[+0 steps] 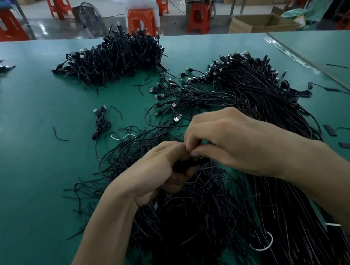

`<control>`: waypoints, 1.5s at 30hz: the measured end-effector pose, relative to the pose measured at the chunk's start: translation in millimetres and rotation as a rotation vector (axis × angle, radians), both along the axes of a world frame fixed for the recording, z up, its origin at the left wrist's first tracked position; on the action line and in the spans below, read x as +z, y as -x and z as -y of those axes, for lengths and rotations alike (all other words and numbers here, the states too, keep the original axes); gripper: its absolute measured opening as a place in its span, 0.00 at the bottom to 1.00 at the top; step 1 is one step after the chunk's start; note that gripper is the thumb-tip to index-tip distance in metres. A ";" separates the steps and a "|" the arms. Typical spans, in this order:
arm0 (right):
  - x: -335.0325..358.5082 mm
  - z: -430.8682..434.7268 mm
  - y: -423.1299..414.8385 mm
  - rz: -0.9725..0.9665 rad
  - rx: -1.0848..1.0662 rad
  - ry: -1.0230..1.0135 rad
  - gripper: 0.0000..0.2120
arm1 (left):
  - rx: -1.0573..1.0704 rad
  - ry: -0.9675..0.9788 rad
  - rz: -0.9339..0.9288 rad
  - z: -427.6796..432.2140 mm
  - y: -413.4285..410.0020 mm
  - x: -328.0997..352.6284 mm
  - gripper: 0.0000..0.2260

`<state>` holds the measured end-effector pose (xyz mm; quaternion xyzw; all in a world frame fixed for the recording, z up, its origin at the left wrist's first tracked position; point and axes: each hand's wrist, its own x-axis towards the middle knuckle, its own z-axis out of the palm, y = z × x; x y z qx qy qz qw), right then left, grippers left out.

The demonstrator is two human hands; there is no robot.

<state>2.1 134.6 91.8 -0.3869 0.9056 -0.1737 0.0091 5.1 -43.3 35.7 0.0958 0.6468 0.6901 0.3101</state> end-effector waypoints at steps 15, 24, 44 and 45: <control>0.9 0.3 -1.7 -0.048 0.074 -0.063 0.02 | 0.009 -0.013 0.068 2.0 0.4 -1.8 0.11; -3.7 0.0 -4.5 -0.183 -0.007 -0.026 0.12 | 0.027 -0.316 0.149 -5.1 4.3 -8.2 0.10; -24.1 11.7 -2.0 0.416 -0.419 1.053 0.14 | 0.605 0.160 -0.936 -7.8 1.3 -4.3 0.16; -23.8 10.5 -1.1 0.391 -0.420 1.025 0.14 | 0.580 0.150 -0.936 -7.9 0.7 -3.4 0.15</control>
